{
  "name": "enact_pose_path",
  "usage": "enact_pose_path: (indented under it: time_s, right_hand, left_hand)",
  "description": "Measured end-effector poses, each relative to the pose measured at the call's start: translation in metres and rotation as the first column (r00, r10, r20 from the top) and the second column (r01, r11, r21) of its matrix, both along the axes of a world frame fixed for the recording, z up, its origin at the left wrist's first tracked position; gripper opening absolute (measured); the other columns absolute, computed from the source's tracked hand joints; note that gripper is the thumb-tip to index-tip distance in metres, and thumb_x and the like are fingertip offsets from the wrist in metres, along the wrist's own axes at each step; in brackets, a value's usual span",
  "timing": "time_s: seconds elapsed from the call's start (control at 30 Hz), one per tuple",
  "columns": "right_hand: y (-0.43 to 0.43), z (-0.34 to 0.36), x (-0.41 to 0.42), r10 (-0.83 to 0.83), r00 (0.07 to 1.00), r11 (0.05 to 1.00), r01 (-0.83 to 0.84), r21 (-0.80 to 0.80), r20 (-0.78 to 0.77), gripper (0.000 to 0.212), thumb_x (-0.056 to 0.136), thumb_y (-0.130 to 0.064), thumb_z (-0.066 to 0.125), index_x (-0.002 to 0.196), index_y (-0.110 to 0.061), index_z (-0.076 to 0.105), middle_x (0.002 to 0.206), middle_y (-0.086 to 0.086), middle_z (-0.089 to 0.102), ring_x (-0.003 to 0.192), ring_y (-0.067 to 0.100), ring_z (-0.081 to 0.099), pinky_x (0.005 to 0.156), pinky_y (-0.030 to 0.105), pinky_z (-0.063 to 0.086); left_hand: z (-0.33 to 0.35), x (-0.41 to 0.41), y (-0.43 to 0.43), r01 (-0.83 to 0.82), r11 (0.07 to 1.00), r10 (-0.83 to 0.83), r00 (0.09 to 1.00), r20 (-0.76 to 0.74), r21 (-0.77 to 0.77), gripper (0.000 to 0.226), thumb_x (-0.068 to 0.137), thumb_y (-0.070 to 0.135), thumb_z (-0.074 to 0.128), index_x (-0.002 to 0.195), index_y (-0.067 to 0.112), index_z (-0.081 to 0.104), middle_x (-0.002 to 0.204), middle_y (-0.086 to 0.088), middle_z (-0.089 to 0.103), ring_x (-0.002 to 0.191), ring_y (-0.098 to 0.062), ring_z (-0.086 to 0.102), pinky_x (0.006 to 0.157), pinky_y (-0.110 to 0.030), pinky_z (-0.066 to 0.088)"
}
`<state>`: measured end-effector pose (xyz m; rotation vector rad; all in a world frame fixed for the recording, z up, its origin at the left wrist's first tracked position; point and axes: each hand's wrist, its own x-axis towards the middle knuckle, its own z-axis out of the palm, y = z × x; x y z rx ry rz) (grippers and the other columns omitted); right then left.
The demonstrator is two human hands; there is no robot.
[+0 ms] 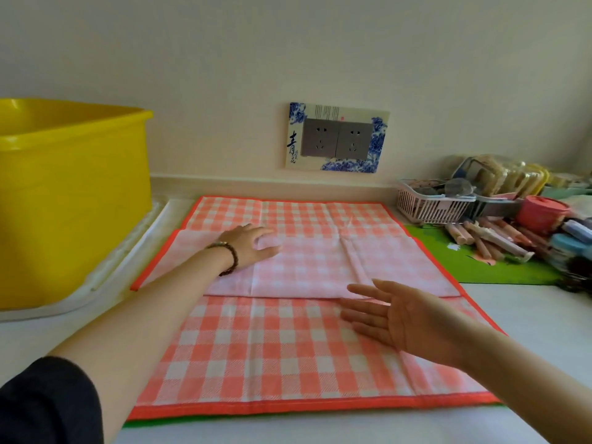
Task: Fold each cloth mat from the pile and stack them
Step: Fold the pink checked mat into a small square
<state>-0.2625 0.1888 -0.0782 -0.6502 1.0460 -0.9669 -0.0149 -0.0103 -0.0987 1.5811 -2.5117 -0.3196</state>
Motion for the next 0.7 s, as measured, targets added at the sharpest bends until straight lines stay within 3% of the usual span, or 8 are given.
enact_pose_path:
  time_s: [0.2,0.33,0.47,0.53,0.63,0.7]
  right_hand:
    - [-0.012,-0.001,0.004,-0.059,0.994,0.995,0.051,-0.084,-0.096,0.042,0.077,-0.023,0.056,0.116,-0.008,0.061,0.115,0.011,0.066,0.104,0.024,0.065,0.086,0.034,0.055]
    - [-0.036,0.005,-0.001,-0.154,0.968,0.979,0.121,-0.167,-0.199,0.023,0.090,-0.010,0.051,0.111,-0.006,0.059,0.099,0.008,0.064,0.086,0.018,0.062,0.073,0.026,0.056]
    - [-0.072,0.004,-0.011,-0.182,0.938,0.975,0.133,-0.179,-0.296,0.025,0.089,-0.010,0.057,0.113,-0.004,0.060,0.091,0.006,0.064,0.072,0.016,0.063,0.056,0.022,0.055]
    - [-0.092,0.002,-0.015,-0.209,0.920,0.971,0.154,-0.184,-0.332,0.032,0.089,-0.012,0.060,0.118,0.000,0.058,0.092,0.007,0.064,0.073,0.017,0.063,0.051,0.021,0.053]
    - [-0.116,0.000,-0.017,-0.232,0.901,0.963,0.159,-0.218,-0.367,0.037,0.090,-0.017,0.060,0.121,0.003,0.057,0.100,0.013,0.065,0.077,0.020,0.064,0.059,0.024,0.057]
    - [-0.126,0.000,-0.018,-0.227,0.900,0.959,0.140,-0.247,-0.372,0.040,0.091,-0.018,0.060,0.125,0.002,0.055,0.107,0.013,0.065,0.083,0.021,0.065,0.071,0.026,0.057]
  left_hand:
    - [0.008,0.012,0.012,-0.017,1.000,0.018,0.984,0.176,-0.006,0.059,0.085,0.071,0.032,0.139,0.047,0.031,0.153,0.002,0.027,0.140,-0.022,0.026,0.111,-0.044,0.017]
    - [0.010,0.020,0.034,0.019,0.996,-0.031,0.991,0.130,0.092,0.065,0.080,0.075,0.038,0.138,0.044,0.036,0.151,-0.002,0.028,0.135,-0.024,0.035,0.112,-0.041,0.028]
    - [0.005,0.026,0.055,0.066,0.991,-0.073,0.996,0.055,0.113,0.100,0.052,0.098,0.020,0.128,0.041,0.049,0.125,0.001,0.051,0.108,-0.020,0.054,0.098,-0.037,0.042]
    - [0.004,0.024,0.068,0.109,0.989,-0.114,0.993,0.041,0.096,0.095,0.056,0.094,0.023,0.122,0.033,0.055,0.110,0.002,0.054,0.096,-0.019,0.056,0.089,-0.032,0.045]
    - [0.005,0.014,0.088,0.185,0.982,-0.185,0.983,0.007,0.050,0.075,0.072,0.083,0.035,0.116,0.026,0.058,0.088,0.007,0.047,0.080,-0.015,0.048,0.073,-0.027,0.038]
    - [0.004,0.011,0.096,0.219,0.975,-0.215,0.974,-0.074,0.046,0.092,0.061,0.091,0.028,0.110,0.019,0.058,0.084,0.012,0.043,0.081,-0.015,0.048,0.077,-0.027,0.041]
